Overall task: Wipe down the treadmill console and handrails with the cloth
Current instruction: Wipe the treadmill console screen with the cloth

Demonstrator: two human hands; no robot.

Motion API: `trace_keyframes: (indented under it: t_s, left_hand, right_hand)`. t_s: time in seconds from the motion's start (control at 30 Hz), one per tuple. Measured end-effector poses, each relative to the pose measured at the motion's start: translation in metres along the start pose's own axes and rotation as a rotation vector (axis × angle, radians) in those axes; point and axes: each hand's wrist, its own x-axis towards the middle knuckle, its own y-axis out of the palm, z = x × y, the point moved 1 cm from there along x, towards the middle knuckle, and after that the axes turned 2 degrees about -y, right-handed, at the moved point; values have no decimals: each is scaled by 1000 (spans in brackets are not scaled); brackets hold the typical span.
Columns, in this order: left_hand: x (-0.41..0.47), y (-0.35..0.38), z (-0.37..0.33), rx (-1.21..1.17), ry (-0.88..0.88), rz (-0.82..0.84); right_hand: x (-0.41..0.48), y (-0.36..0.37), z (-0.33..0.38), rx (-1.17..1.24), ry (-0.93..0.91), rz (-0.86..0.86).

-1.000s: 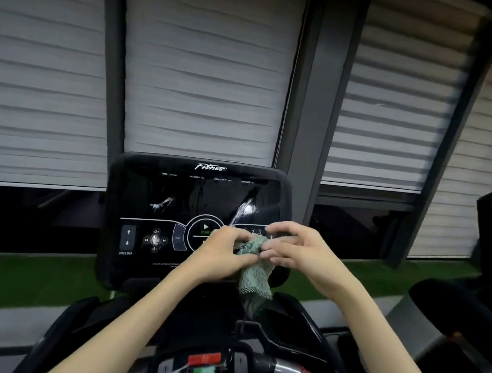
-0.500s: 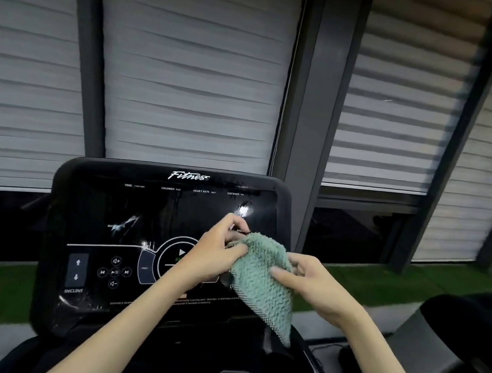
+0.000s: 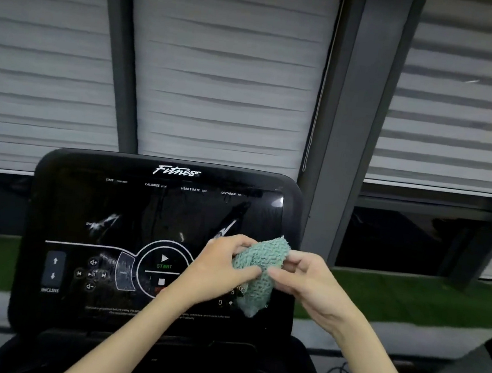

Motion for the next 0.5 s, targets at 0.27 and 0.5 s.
trace_keyframes:
  t_s: [0.27,0.5]
  left_hand:
    - [12,5,2,-389,-57,23]
    - [19,-2,8,-28,272,-123]
  right_hand:
    - [8,-3,-19,75,43,3]
    - [13,6,-17,262,64,-222]
